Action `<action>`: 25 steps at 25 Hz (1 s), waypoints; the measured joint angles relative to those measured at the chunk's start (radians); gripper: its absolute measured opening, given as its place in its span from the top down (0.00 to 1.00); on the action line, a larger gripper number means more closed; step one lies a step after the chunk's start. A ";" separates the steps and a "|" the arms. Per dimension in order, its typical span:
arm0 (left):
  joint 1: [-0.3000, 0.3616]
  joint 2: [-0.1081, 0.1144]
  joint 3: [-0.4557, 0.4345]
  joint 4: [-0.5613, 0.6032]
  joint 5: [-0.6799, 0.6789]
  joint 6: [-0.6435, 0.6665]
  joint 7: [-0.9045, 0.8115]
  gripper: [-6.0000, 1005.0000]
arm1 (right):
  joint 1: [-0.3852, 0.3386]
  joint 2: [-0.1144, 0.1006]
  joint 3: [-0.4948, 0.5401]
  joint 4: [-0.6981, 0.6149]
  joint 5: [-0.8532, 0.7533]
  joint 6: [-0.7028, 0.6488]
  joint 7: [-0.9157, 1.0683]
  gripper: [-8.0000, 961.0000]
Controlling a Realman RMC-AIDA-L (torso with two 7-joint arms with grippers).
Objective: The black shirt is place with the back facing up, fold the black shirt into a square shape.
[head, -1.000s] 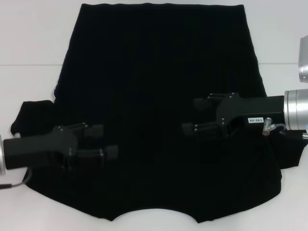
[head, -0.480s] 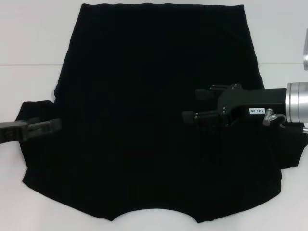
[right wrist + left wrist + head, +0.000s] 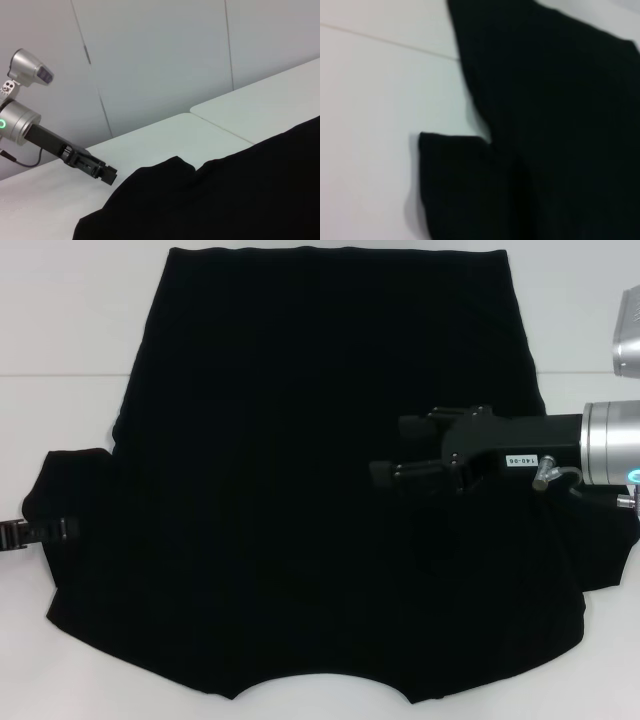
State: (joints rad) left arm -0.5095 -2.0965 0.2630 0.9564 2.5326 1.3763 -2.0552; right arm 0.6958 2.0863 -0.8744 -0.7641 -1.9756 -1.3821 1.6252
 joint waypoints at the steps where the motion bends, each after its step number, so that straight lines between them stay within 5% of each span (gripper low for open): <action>1: -0.004 0.000 0.005 -0.002 0.013 -0.010 -0.012 0.11 | 0.001 0.000 0.000 0.000 0.000 0.002 0.001 0.03; 10: -0.022 0.001 0.088 -0.024 0.067 -0.087 -0.092 0.12 | 0.008 0.000 0.001 0.002 0.000 0.003 0.022 0.03; 25: -0.053 0.006 0.108 -0.069 0.100 -0.143 -0.113 0.13 | 0.008 0.000 0.008 -0.003 0.000 0.005 0.025 0.03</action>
State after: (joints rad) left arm -0.5622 -2.0902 0.3708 0.8869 2.6328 1.2329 -2.1679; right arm 0.7041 2.0863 -0.8665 -0.7666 -1.9758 -1.3772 1.6506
